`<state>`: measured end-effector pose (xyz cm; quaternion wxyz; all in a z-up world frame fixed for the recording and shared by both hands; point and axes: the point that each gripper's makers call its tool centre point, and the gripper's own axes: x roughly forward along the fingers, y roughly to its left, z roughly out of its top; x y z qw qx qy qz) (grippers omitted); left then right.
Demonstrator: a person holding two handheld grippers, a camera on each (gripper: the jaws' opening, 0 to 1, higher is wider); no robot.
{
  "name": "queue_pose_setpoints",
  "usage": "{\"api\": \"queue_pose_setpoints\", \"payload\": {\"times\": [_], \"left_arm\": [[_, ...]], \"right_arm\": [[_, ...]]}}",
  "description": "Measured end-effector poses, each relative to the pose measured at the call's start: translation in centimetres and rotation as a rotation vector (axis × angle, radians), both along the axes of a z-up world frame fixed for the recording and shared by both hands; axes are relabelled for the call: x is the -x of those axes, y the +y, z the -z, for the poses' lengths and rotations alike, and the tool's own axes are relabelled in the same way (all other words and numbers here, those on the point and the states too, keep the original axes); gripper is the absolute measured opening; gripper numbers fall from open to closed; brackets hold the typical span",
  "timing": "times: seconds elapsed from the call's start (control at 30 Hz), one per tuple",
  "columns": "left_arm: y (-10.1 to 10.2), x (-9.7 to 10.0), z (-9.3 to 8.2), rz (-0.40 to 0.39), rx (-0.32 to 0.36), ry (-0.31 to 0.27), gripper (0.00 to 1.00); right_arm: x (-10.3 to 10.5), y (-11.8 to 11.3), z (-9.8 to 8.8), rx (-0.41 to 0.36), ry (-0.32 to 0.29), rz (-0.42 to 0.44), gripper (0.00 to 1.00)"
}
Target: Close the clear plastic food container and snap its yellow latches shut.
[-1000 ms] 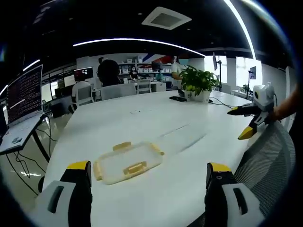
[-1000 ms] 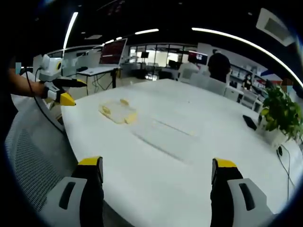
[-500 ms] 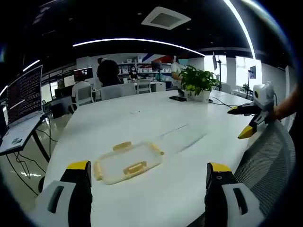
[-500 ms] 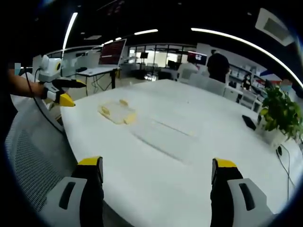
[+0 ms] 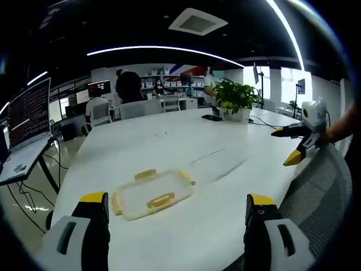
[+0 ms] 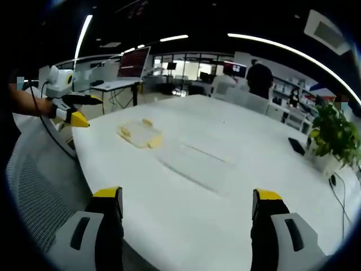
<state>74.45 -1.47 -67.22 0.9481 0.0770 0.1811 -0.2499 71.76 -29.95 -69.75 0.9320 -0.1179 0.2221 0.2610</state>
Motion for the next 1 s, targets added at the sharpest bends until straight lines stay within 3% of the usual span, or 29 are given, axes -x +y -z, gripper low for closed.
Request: {"api": "queue_pose_setpoints", "payload": {"times": [0.7, 1.0], "left_arm": [[0.47, -0.18, -0.30, -0.031, 0.035, 0.000, 0.99], [0.27, 0.16, -0.27, -0.016, 0.017, 0.011, 0.99]], "right_arm": [[-0.02, -0.15, 0.12, 0.017, 0.004, 0.005, 0.93], [0.13, -0.36, -0.07, 0.027, 0.005, 0.011, 0.94]]}}
